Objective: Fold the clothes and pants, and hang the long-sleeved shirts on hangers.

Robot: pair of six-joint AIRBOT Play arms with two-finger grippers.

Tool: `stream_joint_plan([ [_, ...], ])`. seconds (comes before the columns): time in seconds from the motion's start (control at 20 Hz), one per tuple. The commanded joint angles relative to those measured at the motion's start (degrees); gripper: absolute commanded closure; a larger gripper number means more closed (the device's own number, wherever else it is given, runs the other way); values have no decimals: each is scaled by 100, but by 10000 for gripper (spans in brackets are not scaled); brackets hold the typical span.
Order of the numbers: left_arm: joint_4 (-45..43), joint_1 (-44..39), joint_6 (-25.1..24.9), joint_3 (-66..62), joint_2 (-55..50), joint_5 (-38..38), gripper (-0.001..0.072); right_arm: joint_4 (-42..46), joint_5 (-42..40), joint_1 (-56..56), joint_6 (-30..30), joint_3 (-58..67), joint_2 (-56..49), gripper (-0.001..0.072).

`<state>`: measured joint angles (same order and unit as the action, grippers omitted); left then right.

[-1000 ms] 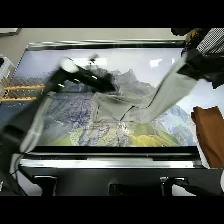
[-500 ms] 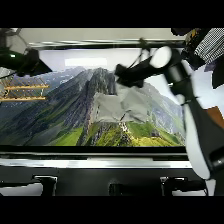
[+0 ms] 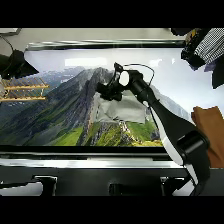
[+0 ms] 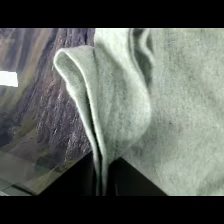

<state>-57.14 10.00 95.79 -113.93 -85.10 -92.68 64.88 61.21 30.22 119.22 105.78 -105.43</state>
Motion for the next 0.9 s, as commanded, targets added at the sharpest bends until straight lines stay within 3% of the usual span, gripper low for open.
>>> stream_joint_plan([
  [0.0,-7,28,2,11,7,13,689,-39,-221,39,44,2,-278,657],
  [0.1,15,26,2,11,7,13,689,-177,-452,39,31,4,-310,450],
  [0.2,15,26,2,9,7,13,689,-573,-520,28,-236,42,-247,381],
  [0.3,15,26,4,9,7,13,689,-586,-374,-114,-310,63,11,234],
  [0.5,15,28,4,9,9,11,689,-306,597,-1117,-702,63,782,213],
  [0.7,11,28,0,9,11,9,689,-76,2118,-2693,-1561,31,1180,212],
  [0.85,11,28,-37,9,9,11,689,-337,2428,-3611,-2194,-426,1180,156],
])
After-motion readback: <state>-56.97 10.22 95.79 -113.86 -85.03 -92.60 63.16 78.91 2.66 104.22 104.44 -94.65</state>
